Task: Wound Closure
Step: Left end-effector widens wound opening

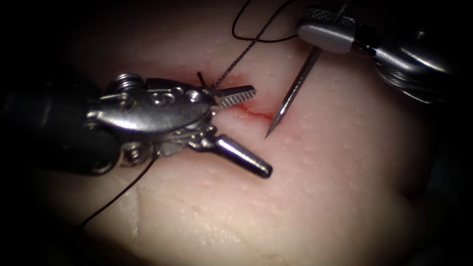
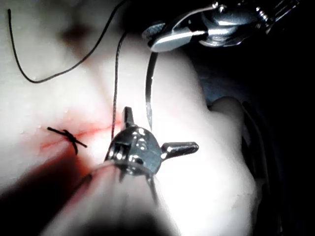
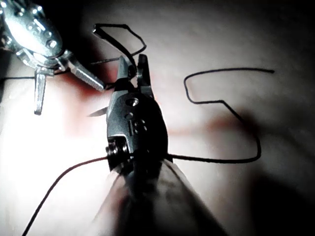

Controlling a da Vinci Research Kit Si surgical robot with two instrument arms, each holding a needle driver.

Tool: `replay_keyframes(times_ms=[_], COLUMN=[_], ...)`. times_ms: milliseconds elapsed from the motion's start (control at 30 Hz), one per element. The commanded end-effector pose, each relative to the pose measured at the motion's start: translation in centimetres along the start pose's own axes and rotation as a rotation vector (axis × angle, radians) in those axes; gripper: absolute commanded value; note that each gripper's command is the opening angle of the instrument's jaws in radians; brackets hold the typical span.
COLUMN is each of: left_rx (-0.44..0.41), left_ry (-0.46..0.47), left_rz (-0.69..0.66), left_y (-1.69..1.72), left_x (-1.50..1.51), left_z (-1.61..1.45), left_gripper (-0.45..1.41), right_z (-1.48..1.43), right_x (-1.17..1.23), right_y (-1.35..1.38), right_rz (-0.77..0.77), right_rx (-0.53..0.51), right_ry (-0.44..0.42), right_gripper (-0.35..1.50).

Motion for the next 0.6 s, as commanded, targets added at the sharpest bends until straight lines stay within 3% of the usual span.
replay_keyframes(times_ms=[33, 67, 167, 200, 300, 600], left_rx=[0.003, 0.005, 0.016, 0.024, 0.052, 0.115], left_ry=[-0.015, -0.022, -0.029, -0.03, -0.039, -0.076], left_rz=[0.001, 0.011, 0.039, 0.048, 0.06, 0.066], left_y=[0.01, -0.02, -0.13, -0.17, -0.28, -0.41], left_x=[-0.11, -0.14, -0.24, -0.28, -0.35, -0.38], left_z=[0.09, 0.11, 0.14, 0.15, 0.15, 0.11], left_gripper=[1.01, 0.96, 0.57, 0.32, 0.1, -0.06], right_z=[0.08, 0.1, 0.14, 0.17, 0.22, 0.4], right_x=[-0.07, -0.07, -0.09, -0.1, -0.13, -0.22], right_y=[0.07, 0.12, 0.23, 0.25, 0.27, 0.37], right_rz=[-0.001, -0.001, -0.002, -0.003, -0.008, -0.019], right_rx=[-0.004, -0.006, -0.01, -0.014, -0.005, 0.009], right_ry=[-0.005, -0.008, -0.008, -0.012, -0.015, -0.027], right_gripper=[-0.35, -0.35, -0.35, -0.35, -0.35, -0.35])
